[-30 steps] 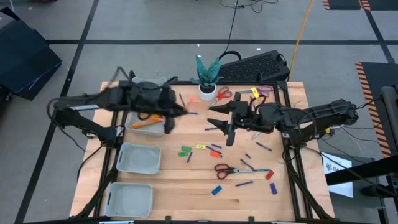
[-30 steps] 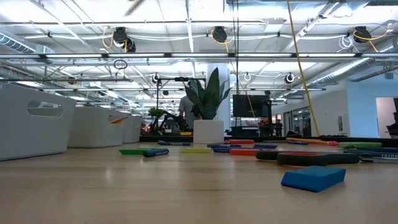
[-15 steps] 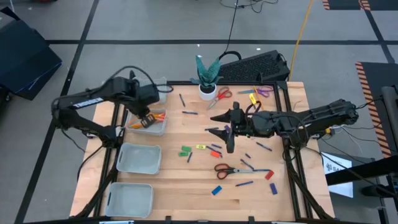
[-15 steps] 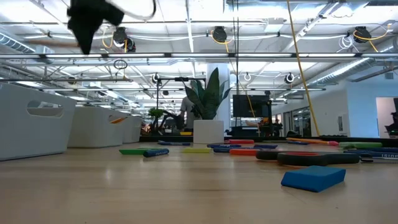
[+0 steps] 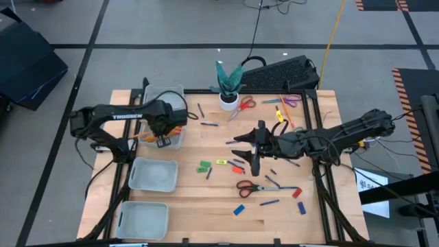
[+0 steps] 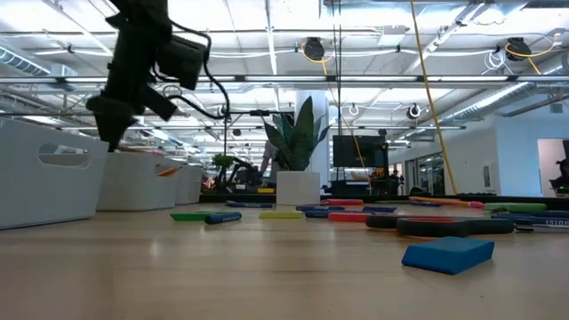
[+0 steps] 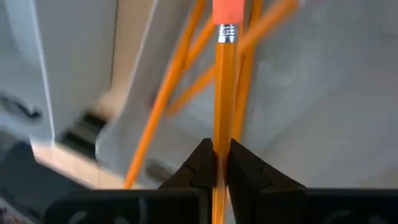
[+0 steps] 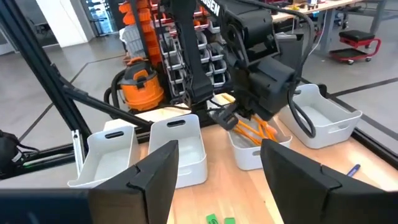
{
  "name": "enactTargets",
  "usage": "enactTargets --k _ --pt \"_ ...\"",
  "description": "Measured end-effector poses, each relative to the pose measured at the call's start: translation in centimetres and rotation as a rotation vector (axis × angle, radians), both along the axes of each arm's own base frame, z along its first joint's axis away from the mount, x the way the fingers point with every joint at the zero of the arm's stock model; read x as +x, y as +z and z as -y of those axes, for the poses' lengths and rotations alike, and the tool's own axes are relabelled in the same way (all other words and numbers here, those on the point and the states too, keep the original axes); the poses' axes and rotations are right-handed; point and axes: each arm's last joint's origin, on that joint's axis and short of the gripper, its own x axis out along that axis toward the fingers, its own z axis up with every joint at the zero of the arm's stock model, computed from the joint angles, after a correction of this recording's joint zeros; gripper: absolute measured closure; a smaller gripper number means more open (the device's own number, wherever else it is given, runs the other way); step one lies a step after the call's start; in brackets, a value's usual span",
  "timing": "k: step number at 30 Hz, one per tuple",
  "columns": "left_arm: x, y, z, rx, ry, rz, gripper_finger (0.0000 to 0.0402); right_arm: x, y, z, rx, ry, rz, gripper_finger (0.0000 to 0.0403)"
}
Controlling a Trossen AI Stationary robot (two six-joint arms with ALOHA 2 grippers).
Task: Sort crayons/erasers/pens/pencils in bins
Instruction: Put the orange pencil into the middle top gray bin, then put the blue crayon into the top gray bin
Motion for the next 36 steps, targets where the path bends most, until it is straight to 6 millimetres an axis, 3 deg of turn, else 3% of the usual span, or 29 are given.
enactTargets --k 6,11,19,22,26,31,36 --pt "1.2 -1.1 -1.0 0.064 -0.075 0.018 0.0376 0.0 0.0 0.0 0.008 -0.003 0.001 0.0183" --pt "1.7 -2.5 -1.2 0.026 -0.127 -0.073 0.0366 0.0 -0.1 0.0 0.026 -0.007 -0.002 0.0183" --pt "1.4 -2.6 -0.9 -0.001 -0.110 -0.121 0.0260 -0.1 -0.4 0.0 0.017 -0.008 -0.039 0.0183" --pt "0.8 -0.7 -0.5 -0.028 -0.058 -0.088 0.0227 -0.2 -0.9 0.2 0.001 -0.011 -0.088 0.0183" --pt "-0.2 3.4 0.5 0.025 0.011 0.066 0.0208 -0.2 -1.6 1.1 -0.019 -0.044 -0.165 0.0183" --pt "-2.3 8.9 2.6 0.049 0.121 0.500 0.0207 0.9 -3.1 2.5 -0.064 -0.031 -0.262 0.0183" --pt "-5.6 12.8 5.1 0.059 0.192 0.967 0.0206 3.8 -5.0 4.4 -0.038 0.050 -0.359 0.0183"
